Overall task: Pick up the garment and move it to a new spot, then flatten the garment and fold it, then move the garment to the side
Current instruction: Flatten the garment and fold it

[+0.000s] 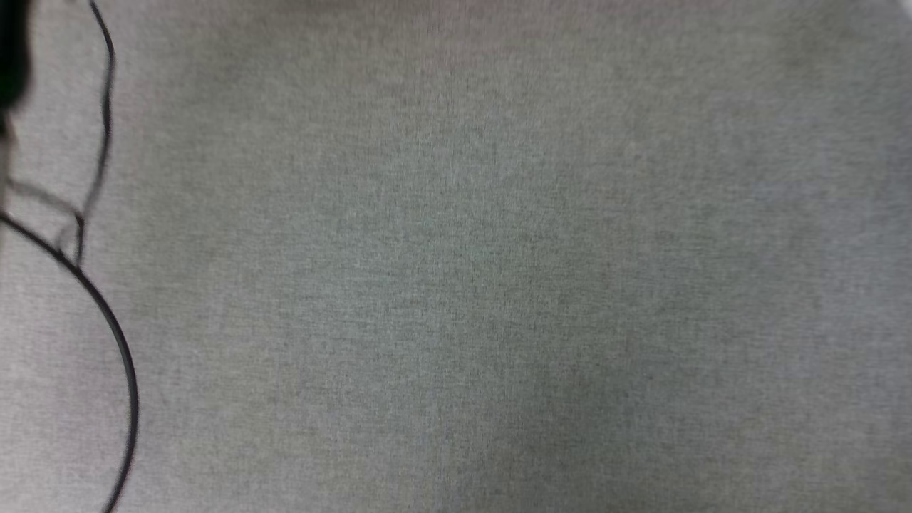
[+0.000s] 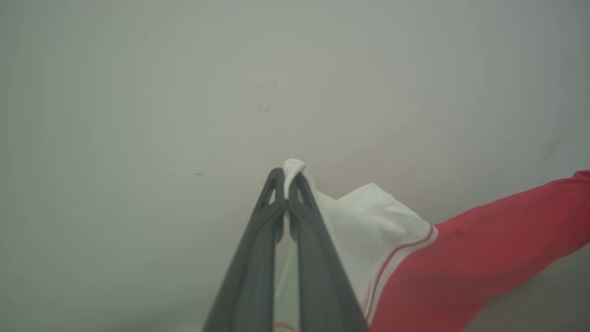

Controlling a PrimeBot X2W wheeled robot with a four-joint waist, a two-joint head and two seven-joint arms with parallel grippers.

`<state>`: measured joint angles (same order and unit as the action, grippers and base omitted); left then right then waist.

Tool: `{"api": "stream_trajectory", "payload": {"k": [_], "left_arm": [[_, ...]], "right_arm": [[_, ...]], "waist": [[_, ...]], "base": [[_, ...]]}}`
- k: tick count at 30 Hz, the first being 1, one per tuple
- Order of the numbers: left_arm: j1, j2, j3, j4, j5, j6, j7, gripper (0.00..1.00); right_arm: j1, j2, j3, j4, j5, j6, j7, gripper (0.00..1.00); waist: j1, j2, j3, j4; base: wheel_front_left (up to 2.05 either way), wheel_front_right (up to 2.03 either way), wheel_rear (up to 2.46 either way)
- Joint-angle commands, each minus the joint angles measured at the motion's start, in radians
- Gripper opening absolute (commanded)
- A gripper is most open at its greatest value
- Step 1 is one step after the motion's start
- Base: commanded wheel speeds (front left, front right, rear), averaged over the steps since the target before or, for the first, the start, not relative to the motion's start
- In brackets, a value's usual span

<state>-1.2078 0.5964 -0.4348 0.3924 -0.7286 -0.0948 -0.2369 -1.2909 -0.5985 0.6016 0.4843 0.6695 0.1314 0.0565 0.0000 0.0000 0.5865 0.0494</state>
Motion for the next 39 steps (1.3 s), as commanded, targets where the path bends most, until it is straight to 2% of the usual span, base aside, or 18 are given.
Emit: {"api": "stream_trajectory", "payload": {"k": [1,10,20,32,39], "left_arm": [[0.079,0.010,0.003,-0.030,-0.016,0.010,-0.006,0.00],[0.553,0.072,0.022,-0.229,-0.098,0.100,-0.015,0.00],[0.975,0.102,-0.003,-0.376,-0.193,0.187,0.002,0.00],[1.352,0.079,-0.066,-0.427,-0.314,0.226,0.020,0.00],[1.467,0.063,-0.112,-0.432,-0.373,0.210,0.055,0.00]], "right_arm": [[0.069,-0.015,0.005,-0.023,0.013,-0.001,-0.007,0.00],[0.423,-0.088,0.031,-0.164,0.065,-0.001,0.028,0.00],[0.761,-0.094,0.002,-0.233,0.102,-0.001,0.056,0.00],[1.096,-0.099,-0.057,-0.263,0.119,-0.001,0.065,0.00],[1.224,-0.097,-0.089,-0.276,0.104,-0.001,0.064,0.00]], "waist": [[0.0000,0.0000,-0.050,-0.006],[0.0000,0.0000,-0.191,0.001],[0.0000,0.0000,-0.342,0.002],[0.0000,0.0000,-0.482,0.002],[0.0000,0.0000,-0.523,-0.002]], "base": [[0.00,0.00,0.00],[0.00,0.00,0.00],[0.00,0.00,0.00],[0.00,0.00,0.00],[0.00,0.00,0.00]]}}
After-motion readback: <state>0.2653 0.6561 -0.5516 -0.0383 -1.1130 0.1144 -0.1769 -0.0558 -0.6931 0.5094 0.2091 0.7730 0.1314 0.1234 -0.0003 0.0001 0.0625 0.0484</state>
